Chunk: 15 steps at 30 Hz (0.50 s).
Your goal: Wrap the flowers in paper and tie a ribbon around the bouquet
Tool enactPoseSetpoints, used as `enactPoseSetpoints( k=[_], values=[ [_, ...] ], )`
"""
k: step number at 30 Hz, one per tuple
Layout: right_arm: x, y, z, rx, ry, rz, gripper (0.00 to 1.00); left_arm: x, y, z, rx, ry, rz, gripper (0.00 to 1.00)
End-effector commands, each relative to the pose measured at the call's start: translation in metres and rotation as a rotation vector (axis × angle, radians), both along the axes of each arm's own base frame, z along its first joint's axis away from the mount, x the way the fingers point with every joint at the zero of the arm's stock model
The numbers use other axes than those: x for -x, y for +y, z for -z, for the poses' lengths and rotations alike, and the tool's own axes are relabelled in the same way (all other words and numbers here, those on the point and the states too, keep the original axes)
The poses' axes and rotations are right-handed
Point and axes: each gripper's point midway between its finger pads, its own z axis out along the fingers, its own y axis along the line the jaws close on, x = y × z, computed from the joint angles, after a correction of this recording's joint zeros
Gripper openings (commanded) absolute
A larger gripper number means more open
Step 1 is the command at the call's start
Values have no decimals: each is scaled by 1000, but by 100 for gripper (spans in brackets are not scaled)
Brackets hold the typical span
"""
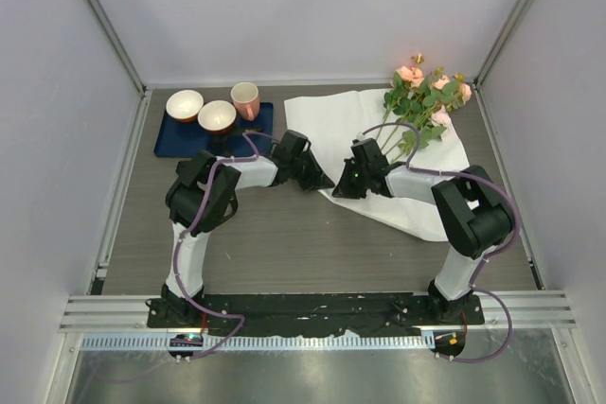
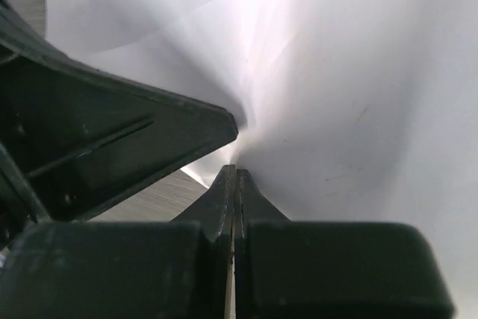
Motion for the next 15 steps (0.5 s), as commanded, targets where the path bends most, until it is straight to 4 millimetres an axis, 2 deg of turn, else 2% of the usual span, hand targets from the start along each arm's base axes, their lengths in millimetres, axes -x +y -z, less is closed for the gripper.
enactPoseSetpoints(
  k=[1,3,7,10,11,13,15],
  values=[
    [1,-2,13,-19,14,28,0,23,49,49,-268,11,36,0],
    [5,-5,23,-7,41,29,0,18,44,26,-233,-50,50,1],
    [9,-11,28,6,59,34,0,14,34,-7,-150,-140,86,11],
    [10,-13,28,11,60,28,0,13,28,-20,-76,-173,74,13],
    [9,-13,28,8,59,28,0,13,26,-20,-62,-171,72,13],
    [9,-13,28,8,62,25,0,14,23,-16,-51,-144,82,5],
    [7,-11,24,2,55,22,0,17,25,-3,-67,-100,73,0]
  ],
)
